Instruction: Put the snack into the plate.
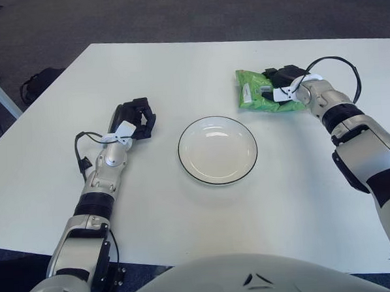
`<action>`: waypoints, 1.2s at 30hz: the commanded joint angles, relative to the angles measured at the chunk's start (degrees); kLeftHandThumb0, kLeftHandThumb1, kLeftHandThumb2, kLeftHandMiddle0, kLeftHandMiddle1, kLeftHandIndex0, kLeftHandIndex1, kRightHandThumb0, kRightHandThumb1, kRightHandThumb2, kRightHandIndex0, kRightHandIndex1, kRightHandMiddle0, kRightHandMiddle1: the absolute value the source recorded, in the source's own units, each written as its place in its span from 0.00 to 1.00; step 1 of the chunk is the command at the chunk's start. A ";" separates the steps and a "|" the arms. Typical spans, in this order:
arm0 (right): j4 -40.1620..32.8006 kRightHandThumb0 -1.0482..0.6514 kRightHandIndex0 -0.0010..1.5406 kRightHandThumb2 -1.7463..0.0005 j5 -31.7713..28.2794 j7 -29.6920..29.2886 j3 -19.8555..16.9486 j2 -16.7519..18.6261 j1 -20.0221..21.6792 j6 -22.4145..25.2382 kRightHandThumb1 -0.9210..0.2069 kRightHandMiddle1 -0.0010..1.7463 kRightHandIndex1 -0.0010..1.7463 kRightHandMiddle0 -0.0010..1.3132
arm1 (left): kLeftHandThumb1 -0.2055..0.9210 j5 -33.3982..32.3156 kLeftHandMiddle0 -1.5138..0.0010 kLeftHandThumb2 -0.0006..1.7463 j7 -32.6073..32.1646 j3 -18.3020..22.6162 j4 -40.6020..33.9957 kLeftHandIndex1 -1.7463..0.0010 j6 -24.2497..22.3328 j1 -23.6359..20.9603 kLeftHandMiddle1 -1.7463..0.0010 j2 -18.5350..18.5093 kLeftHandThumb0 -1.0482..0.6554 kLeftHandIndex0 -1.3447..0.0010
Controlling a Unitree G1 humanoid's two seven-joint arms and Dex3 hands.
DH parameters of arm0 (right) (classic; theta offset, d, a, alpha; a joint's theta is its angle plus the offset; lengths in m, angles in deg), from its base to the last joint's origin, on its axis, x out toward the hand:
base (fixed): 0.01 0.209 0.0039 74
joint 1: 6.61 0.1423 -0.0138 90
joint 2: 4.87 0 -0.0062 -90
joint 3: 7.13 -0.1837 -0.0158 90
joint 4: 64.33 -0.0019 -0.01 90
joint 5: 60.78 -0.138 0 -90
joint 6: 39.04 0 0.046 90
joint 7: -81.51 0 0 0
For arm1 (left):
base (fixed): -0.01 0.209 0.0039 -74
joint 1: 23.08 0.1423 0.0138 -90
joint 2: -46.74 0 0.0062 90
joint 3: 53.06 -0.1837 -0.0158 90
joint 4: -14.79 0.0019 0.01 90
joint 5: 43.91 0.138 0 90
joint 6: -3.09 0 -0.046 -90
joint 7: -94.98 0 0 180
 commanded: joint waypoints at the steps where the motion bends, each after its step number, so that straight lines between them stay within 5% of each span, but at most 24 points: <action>1: 1.75 0.52 0.21 0.37 0.60 -3.78 0.08 1.10 -4.91 3.10 0.41 0.96 0.88 0.36 | 0.71 0.49 0.11 0.58 0.08 -1.18 3.35 0.00 -1.69 6.43 0.00 2.01 0.33 0.21; 4: 0.09 0.59 0.40 0.27 -1.15 -7.01 -1.70 1.81 -5.57 3.84 0.58 0.99 0.82 0.45 | 0.71 0.94 0.11 0.58 -0.21 -1.32 3.47 0.00 -1.73 6.32 0.00 1.99 0.32 0.21; 7: 0.43 0.61 0.50 0.24 -2.70 -9.93 -3.39 1.92 -6.17 2.89 0.65 1.00 0.76 0.49 | 0.72 1.22 0.11 0.58 -0.41 -1.40 3.57 0.00 -1.63 6.26 0.00 1.97 0.32 0.20; 11: 0.54 0.62 0.41 0.16 -3.72 -11.50 -4.70 1.98 -6.40 2.09 0.67 1.00 0.95 0.47 | 0.71 1.28 0.10 0.58 -0.30 -1.47 3.64 0.00 -1.69 6.18 0.00 2.01 0.32 0.20; 16: 0.48 0.62 0.41 0.13 -5.35 -13.69 -6.76 2.15 -6.40 1.26 0.69 1.00 0.99 0.48 | 0.72 0.83 0.10 0.59 0.39 -1.45 3.94 0.00 -1.56 6.09 0.00 1.95 0.33 0.19; 17: 0.37 0.62 0.41 0.13 -5.74 -14.57 -7.28 2.23 -6.45 1.02 0.70 1.00 0.99 0.48 | 0.72 0.98 0.10 0.59 0.15 -1.48 4.06 0.00 -1.26 6.09 0.00 1.91 0.33 0.19; 20: 0.17 0.62 0.55 0.16 -6.41 -16.07 -8.12 2.38 -6.41 0.58 0.74 1.00 0.78 0.53 | 0.73 1.18 0.09 0.58 -0.19 -1.50 4.24 0.00 -0.89 6.10 0.00 1.88 0.32 0.18; 24: -0.91 0.62 0.60 0.16 -7.15 -17.11 -9.27 2.78 -5.34 0.62 0.77 1.00 0.70 0.56 | 0.73 1.06 0.09 0.58 -0.02 -1.46 4.30 0.00 -1.04 6.05 0.00 1.87 0.32 0.18; 32: -6.75 0.62 0.59 0.10 -10.06 -16.12 -13.19 1.61 -2.21 -0.78 0.80 1.00 0.84 0.49 | 0.73 1.84 0.09 0.58 -0.78 -1.67 4.34 0.00 -0.72 5.96 0.00 1.55 0.32 0.18; 36: -16.43 0.62 0.57 0.09 -12.94 -13.15 -16.33 2.24 -4.26 1.38 0.79 1.00 0.89 0.47 | 0.73 2.37 0.09 0.58 -1.28 -1.91 4.54 0.00 -0.80 5.77 0.00 1.37 0.32 0.18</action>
